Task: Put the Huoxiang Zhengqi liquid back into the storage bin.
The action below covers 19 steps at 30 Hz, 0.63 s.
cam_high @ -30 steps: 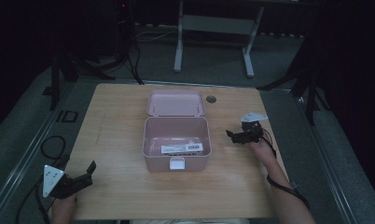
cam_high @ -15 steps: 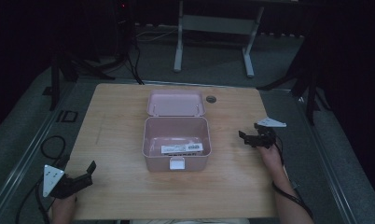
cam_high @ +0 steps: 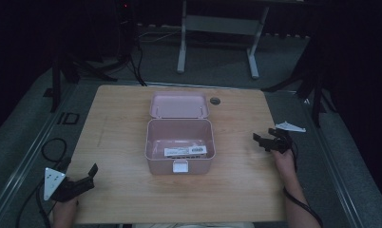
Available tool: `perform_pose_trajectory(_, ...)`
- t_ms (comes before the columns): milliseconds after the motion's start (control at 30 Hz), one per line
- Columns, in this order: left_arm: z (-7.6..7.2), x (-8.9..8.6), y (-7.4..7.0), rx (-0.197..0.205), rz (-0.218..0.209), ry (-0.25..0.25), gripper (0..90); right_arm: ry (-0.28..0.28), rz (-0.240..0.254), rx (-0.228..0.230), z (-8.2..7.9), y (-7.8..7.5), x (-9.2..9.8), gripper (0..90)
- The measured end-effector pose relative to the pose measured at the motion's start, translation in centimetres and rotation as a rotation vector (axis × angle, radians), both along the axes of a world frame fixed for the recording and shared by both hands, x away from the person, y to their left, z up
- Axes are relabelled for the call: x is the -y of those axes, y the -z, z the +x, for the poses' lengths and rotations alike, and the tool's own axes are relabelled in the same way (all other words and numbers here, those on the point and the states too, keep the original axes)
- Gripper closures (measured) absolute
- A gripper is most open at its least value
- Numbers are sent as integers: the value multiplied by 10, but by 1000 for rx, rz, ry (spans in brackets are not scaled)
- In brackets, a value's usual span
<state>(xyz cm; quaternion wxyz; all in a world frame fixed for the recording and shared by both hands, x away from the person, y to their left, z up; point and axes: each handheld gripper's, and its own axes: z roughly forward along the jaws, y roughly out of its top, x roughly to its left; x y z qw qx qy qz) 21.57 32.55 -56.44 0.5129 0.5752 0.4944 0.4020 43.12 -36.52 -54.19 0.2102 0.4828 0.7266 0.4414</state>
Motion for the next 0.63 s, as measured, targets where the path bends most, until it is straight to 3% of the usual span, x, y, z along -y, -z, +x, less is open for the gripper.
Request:
perform_pose_trajectory(67,0,0,0,0,2,1,2,7,27,-10,-1,2,4,126)
perform_pose_trajectory(267,0,0,0,0,1,4,2,7,49,-27,0,5,9,127)
perform_pose_trajectory(633,0,0,0,2,3,4,2,-18,34,-72,4,10,7,125)
